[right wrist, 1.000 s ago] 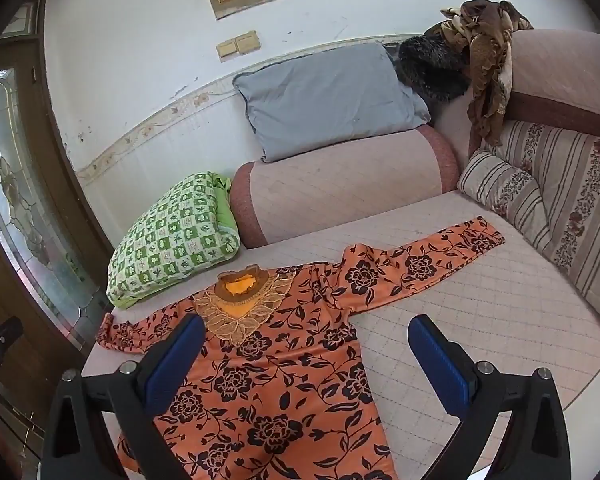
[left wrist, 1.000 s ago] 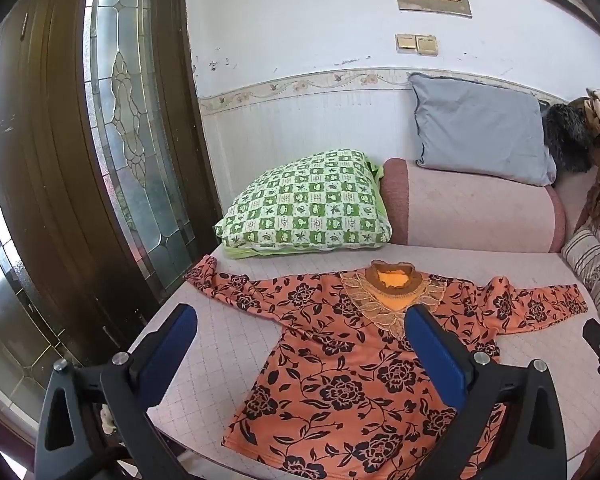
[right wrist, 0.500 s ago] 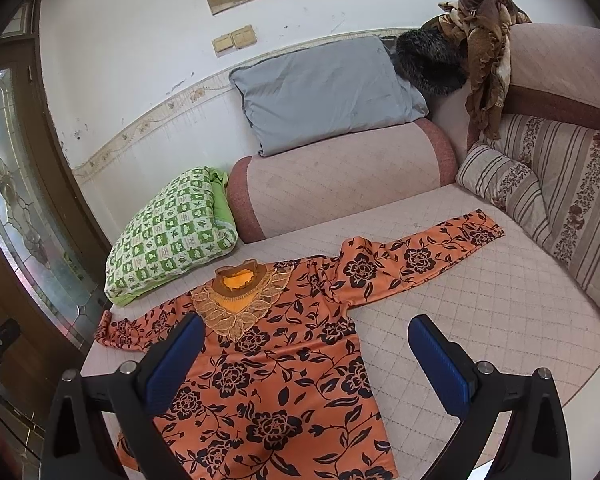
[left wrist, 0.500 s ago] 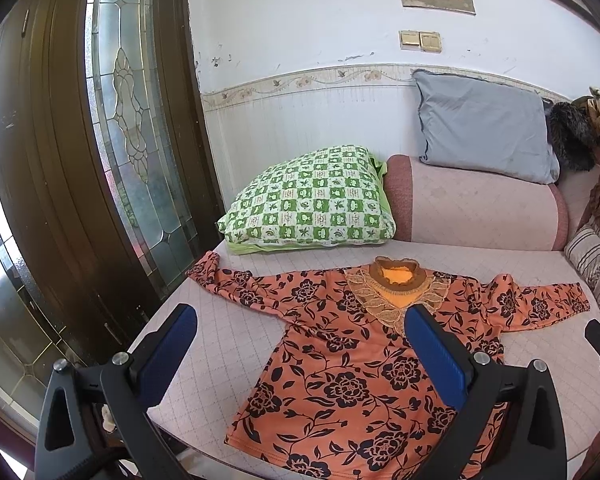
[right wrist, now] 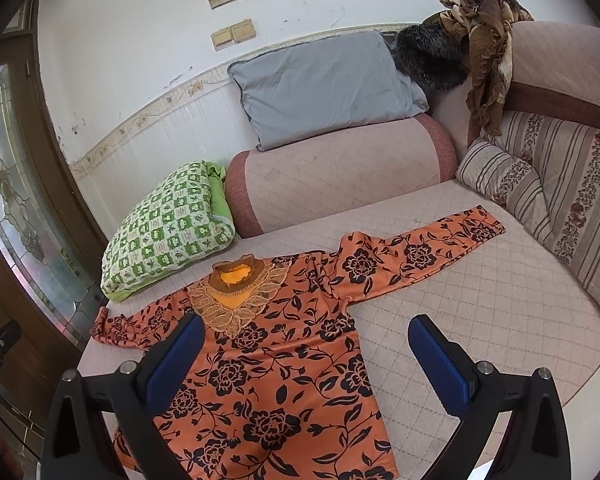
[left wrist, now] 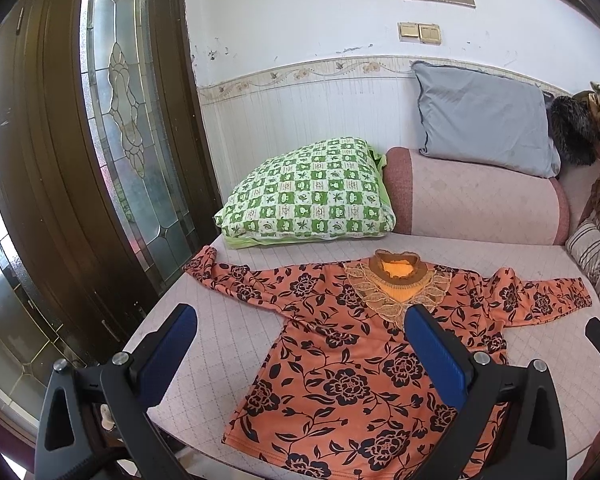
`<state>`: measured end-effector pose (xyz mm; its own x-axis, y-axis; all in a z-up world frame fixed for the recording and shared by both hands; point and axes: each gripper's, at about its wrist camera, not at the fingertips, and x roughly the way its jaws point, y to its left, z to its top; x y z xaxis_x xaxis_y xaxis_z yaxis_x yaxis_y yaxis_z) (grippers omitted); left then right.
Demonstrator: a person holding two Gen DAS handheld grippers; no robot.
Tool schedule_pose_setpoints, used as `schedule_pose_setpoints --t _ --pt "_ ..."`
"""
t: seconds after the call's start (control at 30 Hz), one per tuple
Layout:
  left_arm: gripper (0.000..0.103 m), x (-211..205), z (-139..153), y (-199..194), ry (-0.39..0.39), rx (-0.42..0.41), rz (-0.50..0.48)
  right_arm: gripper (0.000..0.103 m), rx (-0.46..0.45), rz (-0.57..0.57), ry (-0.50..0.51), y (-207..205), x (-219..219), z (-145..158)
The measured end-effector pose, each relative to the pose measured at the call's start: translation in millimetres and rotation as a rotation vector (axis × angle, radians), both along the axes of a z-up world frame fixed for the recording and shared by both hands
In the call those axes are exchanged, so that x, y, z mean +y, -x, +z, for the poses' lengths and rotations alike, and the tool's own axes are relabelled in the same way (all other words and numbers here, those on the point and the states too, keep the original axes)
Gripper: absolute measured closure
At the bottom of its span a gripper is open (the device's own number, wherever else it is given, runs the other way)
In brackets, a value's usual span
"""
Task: Fold small clothes
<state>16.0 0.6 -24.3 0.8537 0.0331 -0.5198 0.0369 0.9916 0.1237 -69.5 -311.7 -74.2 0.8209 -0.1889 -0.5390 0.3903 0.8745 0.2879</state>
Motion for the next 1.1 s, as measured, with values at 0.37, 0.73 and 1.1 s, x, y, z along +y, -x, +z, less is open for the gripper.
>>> schedule_pose_setpoints --t 0.37,0.73,1.1 --pt "0.000 -7.6 -13.3 -18.2 -0.017 0.027 -0.003 0.000 0.034 -0.007 -0.015 -13.9 -7.3 -15.2" --pt "0.000 -30.0 -33.5 -47.4 -0.051 0.071 -0.018 0.000 0.071 -0.034 -0.039 -33.3 -30.6 -38.0" --pt "0.000 -68.8 -69.1 -92.4 -0.042 0.162 -0.087 0.000 0.106 -0.100 -0.048 -61.5 -84.7 -60.2"
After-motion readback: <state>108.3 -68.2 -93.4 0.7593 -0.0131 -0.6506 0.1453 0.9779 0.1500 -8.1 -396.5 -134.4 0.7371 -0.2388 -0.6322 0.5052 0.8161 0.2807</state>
